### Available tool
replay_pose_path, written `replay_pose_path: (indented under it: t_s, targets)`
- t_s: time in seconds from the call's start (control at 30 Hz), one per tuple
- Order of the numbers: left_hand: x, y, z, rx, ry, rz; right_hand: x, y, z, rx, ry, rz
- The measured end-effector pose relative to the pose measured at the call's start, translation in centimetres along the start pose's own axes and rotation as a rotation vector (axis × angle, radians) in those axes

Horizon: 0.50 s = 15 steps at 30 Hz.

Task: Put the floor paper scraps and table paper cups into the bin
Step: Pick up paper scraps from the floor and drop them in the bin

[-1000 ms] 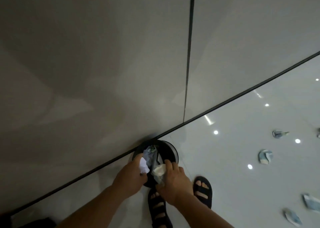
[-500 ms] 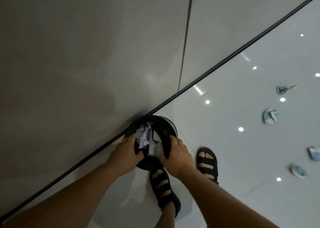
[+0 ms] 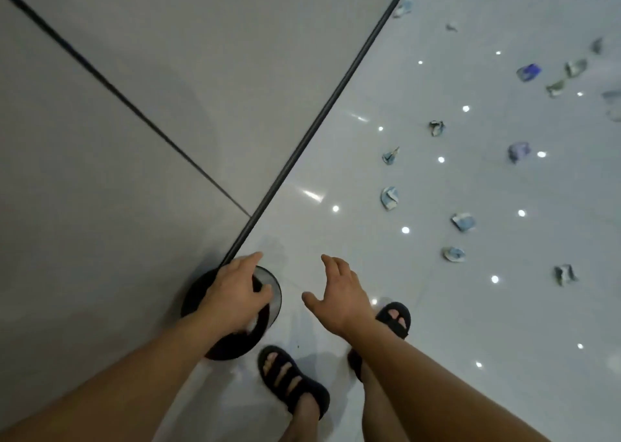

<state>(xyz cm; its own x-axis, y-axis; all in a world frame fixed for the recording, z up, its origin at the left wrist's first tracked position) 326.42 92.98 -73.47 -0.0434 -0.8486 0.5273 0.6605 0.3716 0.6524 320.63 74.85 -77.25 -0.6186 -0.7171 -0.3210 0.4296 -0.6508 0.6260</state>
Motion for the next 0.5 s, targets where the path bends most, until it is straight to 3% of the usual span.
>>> replay_pose_path:
  t_s: [0.23, 0.5]
  targets:
    - [18.1, -3.0, -4.1, -0.12, -0.28, -0.093, 12.8, 11.2, 3.3, 0.193, -0.196, -0.194]
    - [38.5, -15.3, -5.5, -0.225, -0.45, -0.266, 33.5, 20.6, 7.2, 0.306, -0.411, -0.325]
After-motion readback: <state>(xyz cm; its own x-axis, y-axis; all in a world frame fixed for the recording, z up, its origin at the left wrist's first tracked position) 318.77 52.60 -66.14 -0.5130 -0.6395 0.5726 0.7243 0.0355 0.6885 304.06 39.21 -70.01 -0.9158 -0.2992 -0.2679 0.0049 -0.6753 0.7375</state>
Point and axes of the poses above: each hand's wrist, its own z-axis away from the middle knuckle, its own y-axis out of the back of the hand, x = y × z, the point moved 10 cm from there along -z, towards the middle knuckle, and after that the axes turned 14 degrees about -y, right-handed, at the moved point
